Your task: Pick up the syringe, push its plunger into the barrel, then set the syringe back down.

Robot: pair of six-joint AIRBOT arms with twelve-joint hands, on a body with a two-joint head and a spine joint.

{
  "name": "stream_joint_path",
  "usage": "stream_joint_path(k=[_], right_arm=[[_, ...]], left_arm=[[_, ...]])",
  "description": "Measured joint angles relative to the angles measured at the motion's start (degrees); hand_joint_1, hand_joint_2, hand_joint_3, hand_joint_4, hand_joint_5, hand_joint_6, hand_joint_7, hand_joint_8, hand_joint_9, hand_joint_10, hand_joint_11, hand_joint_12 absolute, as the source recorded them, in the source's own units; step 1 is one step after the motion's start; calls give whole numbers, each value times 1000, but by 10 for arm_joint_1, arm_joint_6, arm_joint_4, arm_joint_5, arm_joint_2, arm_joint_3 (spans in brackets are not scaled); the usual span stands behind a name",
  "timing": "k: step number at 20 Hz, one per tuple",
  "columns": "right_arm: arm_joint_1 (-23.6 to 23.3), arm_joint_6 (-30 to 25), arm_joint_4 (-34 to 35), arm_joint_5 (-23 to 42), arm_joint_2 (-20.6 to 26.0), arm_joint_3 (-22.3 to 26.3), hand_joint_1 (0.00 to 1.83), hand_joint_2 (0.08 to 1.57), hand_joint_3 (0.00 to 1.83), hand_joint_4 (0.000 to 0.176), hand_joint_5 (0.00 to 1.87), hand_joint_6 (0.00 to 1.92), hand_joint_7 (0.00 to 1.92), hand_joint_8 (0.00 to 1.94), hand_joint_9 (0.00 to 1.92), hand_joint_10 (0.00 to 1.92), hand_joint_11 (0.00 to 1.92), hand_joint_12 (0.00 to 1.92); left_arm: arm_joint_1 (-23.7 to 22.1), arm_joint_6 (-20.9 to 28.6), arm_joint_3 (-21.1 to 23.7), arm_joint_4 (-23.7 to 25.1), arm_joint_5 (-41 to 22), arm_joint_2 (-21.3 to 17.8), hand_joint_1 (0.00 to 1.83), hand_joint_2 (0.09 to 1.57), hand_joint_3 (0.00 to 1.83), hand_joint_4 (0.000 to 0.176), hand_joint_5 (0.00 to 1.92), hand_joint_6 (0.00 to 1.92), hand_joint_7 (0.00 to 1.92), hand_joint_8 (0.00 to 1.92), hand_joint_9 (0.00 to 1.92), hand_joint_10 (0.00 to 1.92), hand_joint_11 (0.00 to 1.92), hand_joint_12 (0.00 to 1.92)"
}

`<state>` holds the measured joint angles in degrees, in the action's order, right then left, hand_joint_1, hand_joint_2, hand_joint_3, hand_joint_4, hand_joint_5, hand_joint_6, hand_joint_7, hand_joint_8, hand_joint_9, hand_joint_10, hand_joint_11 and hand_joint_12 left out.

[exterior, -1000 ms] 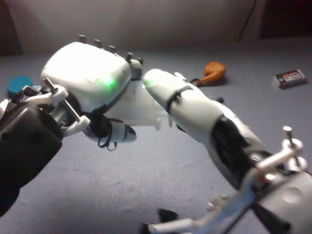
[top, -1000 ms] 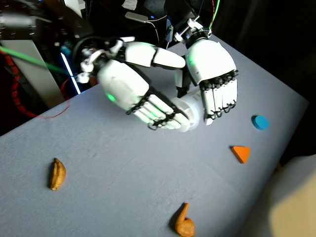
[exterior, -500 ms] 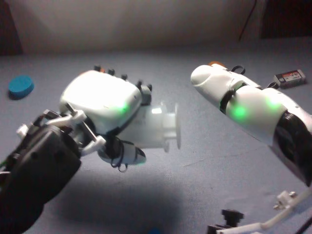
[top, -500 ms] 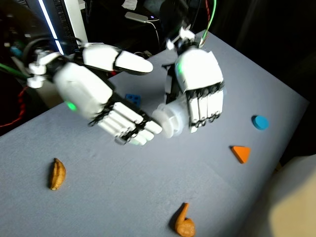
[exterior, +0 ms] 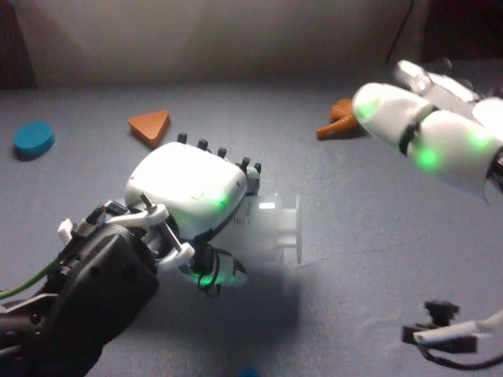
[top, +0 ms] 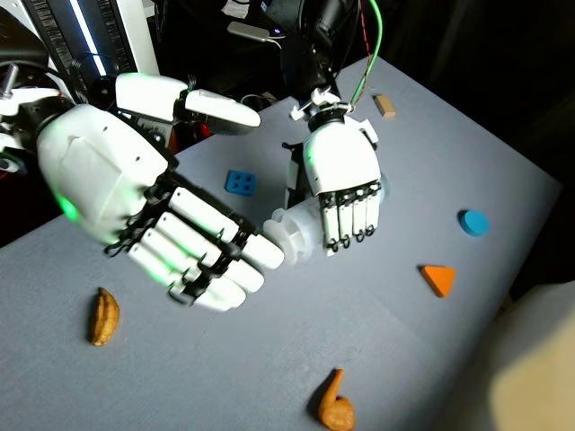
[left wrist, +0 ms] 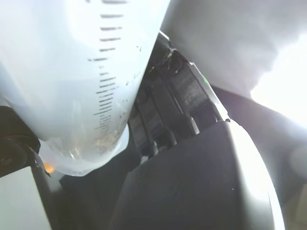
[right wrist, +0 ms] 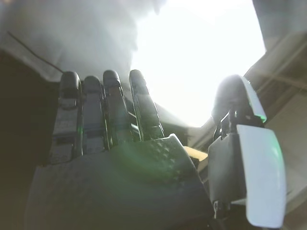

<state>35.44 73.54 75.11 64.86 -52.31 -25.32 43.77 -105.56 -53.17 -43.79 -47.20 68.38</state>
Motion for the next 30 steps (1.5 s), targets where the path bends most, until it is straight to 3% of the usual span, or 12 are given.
stream_joint_path(k=[6,9,12,16,17,18,19,20,21,26,30], right_arm=[[73,41,-44,-4,2,-20,0,1105,0,67,106,5,78,0,45,3,0,391],[68,48,-89,-8,2,-20,0,1105,0,67,93,2,57,1,10,1,0,296],[66,59,-85,-9,2,-20,0,1105,0,67,94,2,63,3,14,2,0,297],[67,171,-85,7,-1,-21,0,1105,0,66,114,5,79,3,35,5,0,362],[70,178,-88,10,0,-22,0,1105,0,67,107,2,82,3,36,4,0,377],[71,181,-90,10,0,-23,0,1105,0,67,107,2,82,3,36,4,0,377],[71,180,-85,11,0,-23,0,1105,0,67,107,1,79,0,32,1,0,379],[71,180,-85,11,0,-23,0,1106,0,67,106,0,76,0,30,0,0,362],[72,180,-88,11,0,-23,0,1107,1,66,106,1,76,0,29,0,0,359],[83,180,-106,13,-2,-23,0,1108,0,63,102,5,63,0,15,1,0,316],[83,180,-109,16,-2,-23,0,1106,0,64,89,5,75,4,22,3,0,340]], left_arm=[[10,0,-4,-2,0,8,1371,1126,0,0,989,837,950,1118,808,1297,711,1162],[10,0,-4,3,0,8,1372,1124,0,0,952,896,977,1072,824,1284,718,1168],[10,0,-8,0,0,12,1372,1123,0,0,955,903,976,1051,827,1296,740,1253],[15,-1,-9,6,1,15,1370,1115,0,0,932,999,997,920,880,1235,746,1133],[16,0,-9,7,0,15,1243,1129,3,0,884,1071,1008,984,857,765,705,1074],[16,1,-10,7,0,15,1243,1129,3,0,884,1071,1008,984,857,765,705,1074],[16,2,-10,6,0,15,1079,1114,0,0,775,494,903,480,869,289,619,992],[16,2,-10,6,0,15,1016,1106,0,0,796,189,916,195,867,154,559,932],[16,3,-10,5,0,15,958,1088,0,0,790,60,907,69,838,72,499,864],[16,2,-10,7,-7,15,757,1039,0,0,619,0,618,0,550,0,237,748],[15,3,1,5,-8,12,566,1002,0,0,363,0,344,0,295,0,28,808]])
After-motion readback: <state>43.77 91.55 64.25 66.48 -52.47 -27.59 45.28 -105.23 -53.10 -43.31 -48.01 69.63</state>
